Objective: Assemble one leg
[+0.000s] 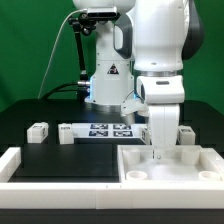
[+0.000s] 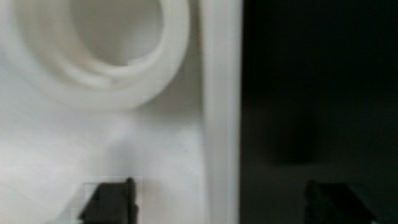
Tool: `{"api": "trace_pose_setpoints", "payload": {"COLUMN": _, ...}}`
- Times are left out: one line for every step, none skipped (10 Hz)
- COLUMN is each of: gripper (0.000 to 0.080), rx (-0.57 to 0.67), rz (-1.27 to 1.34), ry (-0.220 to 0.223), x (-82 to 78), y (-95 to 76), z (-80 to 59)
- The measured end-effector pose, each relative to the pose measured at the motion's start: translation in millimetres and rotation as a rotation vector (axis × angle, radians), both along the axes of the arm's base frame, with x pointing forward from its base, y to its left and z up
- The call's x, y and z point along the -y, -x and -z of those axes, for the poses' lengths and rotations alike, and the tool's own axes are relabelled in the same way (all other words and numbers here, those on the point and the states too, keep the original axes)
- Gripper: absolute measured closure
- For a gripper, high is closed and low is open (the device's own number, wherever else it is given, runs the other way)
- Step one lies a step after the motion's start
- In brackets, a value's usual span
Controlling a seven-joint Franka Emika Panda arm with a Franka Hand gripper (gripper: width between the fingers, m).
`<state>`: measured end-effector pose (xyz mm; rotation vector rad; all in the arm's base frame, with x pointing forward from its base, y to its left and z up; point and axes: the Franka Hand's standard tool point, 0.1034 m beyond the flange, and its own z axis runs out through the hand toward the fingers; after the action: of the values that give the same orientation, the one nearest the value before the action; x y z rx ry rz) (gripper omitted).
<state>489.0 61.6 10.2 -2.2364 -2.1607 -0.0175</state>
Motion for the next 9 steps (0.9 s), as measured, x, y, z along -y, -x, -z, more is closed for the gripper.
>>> {"api": "trace_pose_setpoints", "payload": {"gripper": 0.0185, "rx": 0.0, "rz": 0.0, "ry": 0.0, "x": 0.1, "y": 0.0, "z": 0.1}}
{"api": "trace_pose_setpoints", "payload": {"gripper": 0.016, "rx": 0.0, "rz": 0.0, "ry": 0.0, "x": 0.2, "y": 0.1, "z": 0.1}}
{"api": "trace_pose_setpoints", "payload": {"gripper": 0.0153, "rx": 0.0, "rz": 0.001, "ry": 0.0, "x": 0.3, "y": 0.1, "z": 0.2}}
{"api": "trace_pose_setpoints", "payload": {"gripper": 0.0153, "rx": -0.001, "rz": 0.001, "ry": 0.0, "x": 0.4, "y": 0.2, "z": 0.2}}
{"api": "trace_pose_setpoints", "payload": {"gripper": 0.0153, "rx": -0.001, "rz": 0.001, "ry": 0.0, "x": 0.4, "y": 0.2, "z": 0.2}}
{"api": "trace_pose_setpoints", "payload": {"gripper": 0.015, "rx": 0.001, "rz": 0.016, "ry": 0.0, "x": -1.0, "y": 0.3, "z": -1.6}}
{"api": "trace_pose_setpoints", "payload": {"gripper": 0.015, "rx": 0.014, "rz": 0.049, "ry": 0.003, "x": -6.4, "y": 2.0, "z": -12.7}}
{"api": "trace_pose_setpoints", "payload": {"gripper": 0.015, "rx": 0.027, "rz": 0.08, "ry": 0.007, "x": -13.4, "y": 6.4, "z": -26.3}}
{"api": "trace_pose_setpoints", "payload": {"gripper": 0.015, "rx": 0.039, "rz": 0.114, "ry": 0.011, "x": -21.2, "y": 10.5, "z": -38.4}}
